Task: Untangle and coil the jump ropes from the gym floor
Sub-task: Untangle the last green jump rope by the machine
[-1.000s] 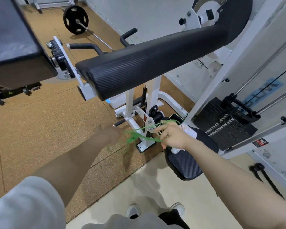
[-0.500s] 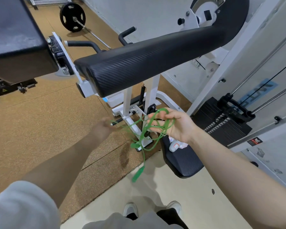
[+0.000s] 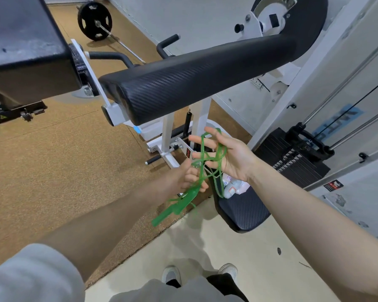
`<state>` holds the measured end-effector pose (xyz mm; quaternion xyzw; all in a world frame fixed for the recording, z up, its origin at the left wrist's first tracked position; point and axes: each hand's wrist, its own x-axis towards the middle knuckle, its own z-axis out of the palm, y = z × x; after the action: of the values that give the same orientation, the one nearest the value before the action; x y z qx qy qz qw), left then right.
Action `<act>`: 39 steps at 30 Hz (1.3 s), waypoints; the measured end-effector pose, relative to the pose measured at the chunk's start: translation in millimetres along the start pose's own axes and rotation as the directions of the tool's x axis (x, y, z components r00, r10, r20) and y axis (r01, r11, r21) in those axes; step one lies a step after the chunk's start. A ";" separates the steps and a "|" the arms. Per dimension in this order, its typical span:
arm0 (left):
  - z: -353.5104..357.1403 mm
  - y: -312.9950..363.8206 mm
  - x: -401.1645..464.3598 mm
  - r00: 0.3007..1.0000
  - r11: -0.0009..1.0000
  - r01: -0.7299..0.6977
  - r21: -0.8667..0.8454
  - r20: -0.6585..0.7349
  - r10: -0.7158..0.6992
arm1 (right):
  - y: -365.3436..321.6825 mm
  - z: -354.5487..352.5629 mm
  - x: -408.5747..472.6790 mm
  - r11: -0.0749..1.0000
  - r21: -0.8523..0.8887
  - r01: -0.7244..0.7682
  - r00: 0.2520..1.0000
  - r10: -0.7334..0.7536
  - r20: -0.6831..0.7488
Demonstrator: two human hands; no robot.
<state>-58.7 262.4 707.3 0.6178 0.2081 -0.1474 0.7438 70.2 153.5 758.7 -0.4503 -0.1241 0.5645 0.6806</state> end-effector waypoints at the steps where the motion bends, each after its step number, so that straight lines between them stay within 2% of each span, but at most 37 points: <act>1: 0.5 -1.4 -0.8 0.999 1.000 -0.006 0.007 0.044 0.006 | -0.4 -1.2 -0.2 1.000 0.019 0.008 1.000 -0.008 -0.011; 3: 0.6 -3.4 -2.3 0.996 1.000 -0.027 -0.005 0.083 0.027 | -2.2 -1.5 -0.4 0.999 0.045 0.027 0.998 -0.024 -0.060; 5: -2.3 -4.5 -4.0 0.995 0.996 -0.070 0.059 0.076 0.065 | -4.6 -1.4 0.5 0.996 0.026 0.085 0.976 -0.078 -0.202; 7: -10.5 -10.3 -3.9 0.991 0.978 -0.092 0.189 0.113 0.071 | -4.7 -4.3 4.0 0.989 -0.031 0.141 0.890 -0.141 -0.434; 9: -19.0 -15.5 -4.7 0.992 0.974 -0.033 0.226 0.125 0.005 | -1.8 -7.0 6.7 0.985 -0.125 0.120 0.791 -0.171 -0.587; 11: -22.8 -14.8 -5.8 0.994 0.981 0.055 0.184 0.088 -0.072 | 3.7 -9.4 8.4 0.974 -0.227 0.002 0.754 -0.151 -0.639; 12: -23.2 -12.9 -6.1 0.992 0.984 0.090 0.156 0.074 -0.103 | 6.0 -11.9 8.7 0.948 -0.299 -0.113 0.755 -0.114 -0.645; 14: -20.3 -8.1 -6.2 0.992 0.993 0.113 0.013 0.055 -0.114 | 10.1 -17.7 6.8 0.772 -0.475 -0.423 0.762 0.019 -0.648; 15: -18.7 -5.3 -6.3 0.994 0.991 0.108 -0.084 0.036 -0.105 | 13.2 -20.2 6.8 0.657 -0.542 -0.524 0.755 0.065 -0.652; 16: -17.6 -2.1 -6.9 0.996 0.981 0.089 -0.173 0.009 -0.089 | 17.7 -21.9 7.1 0.586 -0.593 -0.553 0.754 0.047 -0.656; 17: -16.5 1.0 -7.1 0.998 0.964 0.058 -0.259 -0.019 -0.065 | 21.9 -21.6 6.4 0.572 -0.636 -0.518 0.762 -0.028 -0.647; 19: -14.8 8.4 -6.3 0.998 0.898 -0.017 -0.441 -0.067 -0.014 | 28.6 -20.2 2.5 0.645 -0.676 -0.357 0.828 -0.117 -0.549; 22: -12.4 19.7 -4.7 0.992 0.740 -0.111 -0.664 -0.120 0.042 | 47.4 -17.4 -1.9 0.791 -0.579 -0.198 0.971 0.078 -0.226; 24: -10.6 24.2 -2.8 0.986 0.666 -0.162 -0.729 -0.147 0.079 | 57.6 -12.2 -2.6 0.804 -0.579 -0.136 0.990 0.135 -0.045; 26: -9.8 26.9 -1.1 0.985 0.601 -0.173 -0.780 -0.150 0.090 | 63.0 -4.9 -0.7 0.750 -0.661 -0.029 0.996 0.081 0.048; 27: -9.3 28.0 -0.6 0.983 0.569 -0.181 -0.802 -0.154 0.096 | 63.7 -0.7 -0.5 0.678 -0.735 0.023 0.996 0.046 0.073; 29: -8.8 30.8 -1.4 0.980 0.533 -0.199 -0.822 -0.168 0.107 | 64.4 -0.6 2.7 0.440 -0.892 0.107 0.994 -0.034 0.102; 31: -11.3 30.9 -1.7 0.972 0.576 -0.227 -0.785 -0.215 0.091 | 66.7 -9.2 5.3 0.297 -0.945 0.140 0.988 -0.098 0.116; 33: -18.8 26.7 -1.1 0.957 0.698 -0.221 -0.681 -0.290 0.020 | 68.0 -24.4 5.1 0.233 -0.969 0.086 0.985 -0.166 0.048; 35: -27.3 19.0 -2.4 0.920 0.898 -0.107 -0.427 -0.384 -0.073 | 65.6 -37.0 1.6 0.260 -0.965 0.017 0.970 -0.238 -0.047; 36: -29.8 14.1 -3.5 0.901 0.965 -0.017 -0.261 -0.423 -0.098 | 63.2 -40.2 -0.8 0.281 -0.960 0.008 0.958 -0.276 -0.073; 37: -30.3 9.0 -3.9 0.887 0.992 0.050 -0.119 -0.451 -0.099 | 60.9 -41.0 -3.0 0.287 -0.958 0.002 0.949 -0.303 -0.088; 39: -29.1 0.6 -2.3 0.863 0.993 0.108 0.052 -0.500 -0.068 | 57.3 -37.9 -5.7 0.307 -0.951 -0.025 0.932 -0.337 -0.133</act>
<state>-64.1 291.0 704.5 0.6533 0.4145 -0.0252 0.6330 56.3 128.0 696.1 -0.8280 -0.3641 0.2387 0.3534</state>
